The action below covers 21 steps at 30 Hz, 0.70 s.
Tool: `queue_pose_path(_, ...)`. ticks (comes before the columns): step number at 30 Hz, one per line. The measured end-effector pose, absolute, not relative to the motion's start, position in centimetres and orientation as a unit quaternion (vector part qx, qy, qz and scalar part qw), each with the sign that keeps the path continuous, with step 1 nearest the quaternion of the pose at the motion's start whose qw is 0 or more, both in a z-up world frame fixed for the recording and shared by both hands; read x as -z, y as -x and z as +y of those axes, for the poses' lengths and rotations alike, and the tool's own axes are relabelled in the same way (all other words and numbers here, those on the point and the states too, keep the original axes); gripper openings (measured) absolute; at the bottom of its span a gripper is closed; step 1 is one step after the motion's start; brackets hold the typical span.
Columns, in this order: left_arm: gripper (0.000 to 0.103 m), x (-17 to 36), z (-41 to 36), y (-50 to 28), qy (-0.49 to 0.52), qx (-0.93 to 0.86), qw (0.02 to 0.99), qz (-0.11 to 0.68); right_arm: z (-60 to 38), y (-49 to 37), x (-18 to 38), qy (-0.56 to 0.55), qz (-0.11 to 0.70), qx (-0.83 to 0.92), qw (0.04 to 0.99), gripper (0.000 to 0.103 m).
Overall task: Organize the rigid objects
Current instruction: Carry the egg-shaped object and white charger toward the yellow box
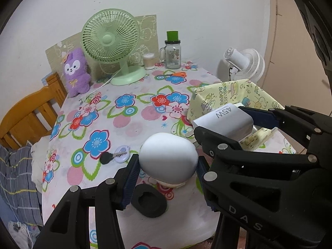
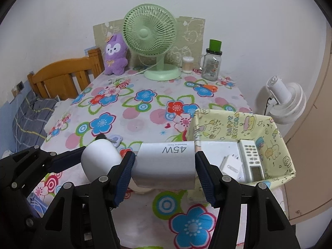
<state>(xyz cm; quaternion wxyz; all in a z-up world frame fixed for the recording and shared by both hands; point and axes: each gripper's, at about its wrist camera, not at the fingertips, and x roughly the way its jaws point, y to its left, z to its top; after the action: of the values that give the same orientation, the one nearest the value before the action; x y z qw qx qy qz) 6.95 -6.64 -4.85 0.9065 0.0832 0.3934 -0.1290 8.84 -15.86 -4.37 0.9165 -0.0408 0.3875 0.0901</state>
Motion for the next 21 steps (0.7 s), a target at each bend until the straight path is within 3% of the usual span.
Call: queue_pose_path(21, 0.057, 4.2, -13.1, -9.6, -0.107, 0.165, 0.897, 0.395, -22.4, -10.9, 3.8, 0.020, 0.390, -0.055, 0.919, 0.061)
